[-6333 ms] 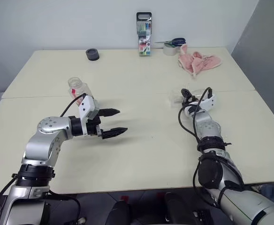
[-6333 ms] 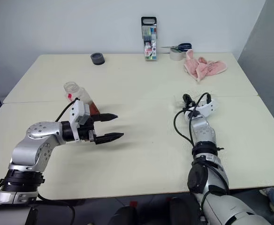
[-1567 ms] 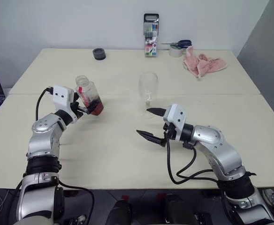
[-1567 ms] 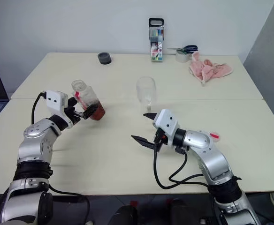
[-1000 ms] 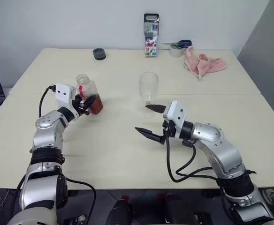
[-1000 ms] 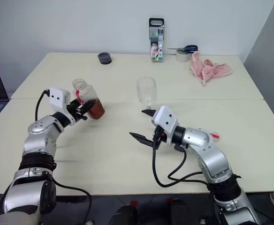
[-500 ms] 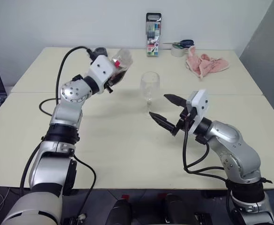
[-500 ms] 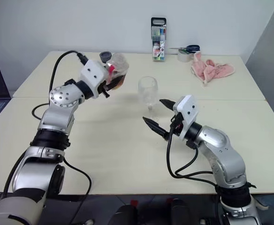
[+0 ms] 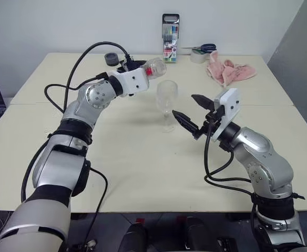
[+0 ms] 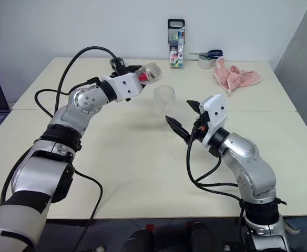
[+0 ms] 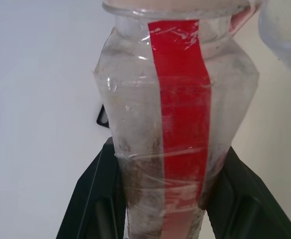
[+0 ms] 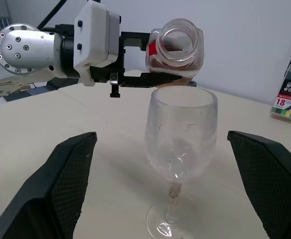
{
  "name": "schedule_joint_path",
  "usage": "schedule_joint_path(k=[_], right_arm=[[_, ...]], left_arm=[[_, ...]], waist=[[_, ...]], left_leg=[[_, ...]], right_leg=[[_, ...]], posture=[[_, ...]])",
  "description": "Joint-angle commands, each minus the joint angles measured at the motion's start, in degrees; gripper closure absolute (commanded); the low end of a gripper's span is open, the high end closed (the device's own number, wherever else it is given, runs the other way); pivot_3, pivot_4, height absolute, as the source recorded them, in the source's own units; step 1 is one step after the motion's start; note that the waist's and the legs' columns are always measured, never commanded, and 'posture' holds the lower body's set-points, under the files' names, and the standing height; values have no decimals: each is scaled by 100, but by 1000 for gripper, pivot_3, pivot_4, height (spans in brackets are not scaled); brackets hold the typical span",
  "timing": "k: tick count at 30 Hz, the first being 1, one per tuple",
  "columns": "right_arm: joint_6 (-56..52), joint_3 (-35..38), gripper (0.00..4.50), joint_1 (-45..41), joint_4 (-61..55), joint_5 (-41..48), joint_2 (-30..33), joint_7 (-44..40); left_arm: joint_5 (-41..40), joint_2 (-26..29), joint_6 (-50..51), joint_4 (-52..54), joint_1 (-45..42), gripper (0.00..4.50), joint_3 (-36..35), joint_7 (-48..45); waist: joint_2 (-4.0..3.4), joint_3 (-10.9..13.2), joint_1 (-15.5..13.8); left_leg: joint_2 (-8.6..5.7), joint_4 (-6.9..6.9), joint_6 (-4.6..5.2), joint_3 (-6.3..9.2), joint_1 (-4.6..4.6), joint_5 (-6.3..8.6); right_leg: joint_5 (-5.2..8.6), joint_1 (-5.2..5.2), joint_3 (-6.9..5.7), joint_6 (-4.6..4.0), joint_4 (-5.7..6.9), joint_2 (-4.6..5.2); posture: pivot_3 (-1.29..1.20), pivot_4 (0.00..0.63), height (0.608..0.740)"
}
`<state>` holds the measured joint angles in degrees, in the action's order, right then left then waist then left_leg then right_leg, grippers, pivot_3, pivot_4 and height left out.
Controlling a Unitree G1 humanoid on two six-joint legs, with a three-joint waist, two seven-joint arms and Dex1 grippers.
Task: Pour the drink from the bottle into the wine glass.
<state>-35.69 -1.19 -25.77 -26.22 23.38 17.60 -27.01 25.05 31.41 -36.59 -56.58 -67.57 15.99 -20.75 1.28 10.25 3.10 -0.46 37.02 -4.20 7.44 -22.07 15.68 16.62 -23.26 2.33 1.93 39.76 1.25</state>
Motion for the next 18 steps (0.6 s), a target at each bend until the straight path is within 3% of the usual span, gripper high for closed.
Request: schedule_joint_path(k=[1,18], right_arm=[[46,155,0,-75,-158,107,50,29],[-7,119,0,18,-280,183,151,88]], left_arm=[[360,149,-372,-150,-362,2826,147,473],[1297,126,-758,-709,-929,2826,671,1734]], waist=[[0,0,5],[1,1,12]], left_leg=[[0,0,0,0,0,0],[-1,1,0,0,-2,0]], right_leg=[[0,0,0,0,0,0],[0,-2,-1,1,2,0]], posture=[[0,150,740],[0,150,740]])
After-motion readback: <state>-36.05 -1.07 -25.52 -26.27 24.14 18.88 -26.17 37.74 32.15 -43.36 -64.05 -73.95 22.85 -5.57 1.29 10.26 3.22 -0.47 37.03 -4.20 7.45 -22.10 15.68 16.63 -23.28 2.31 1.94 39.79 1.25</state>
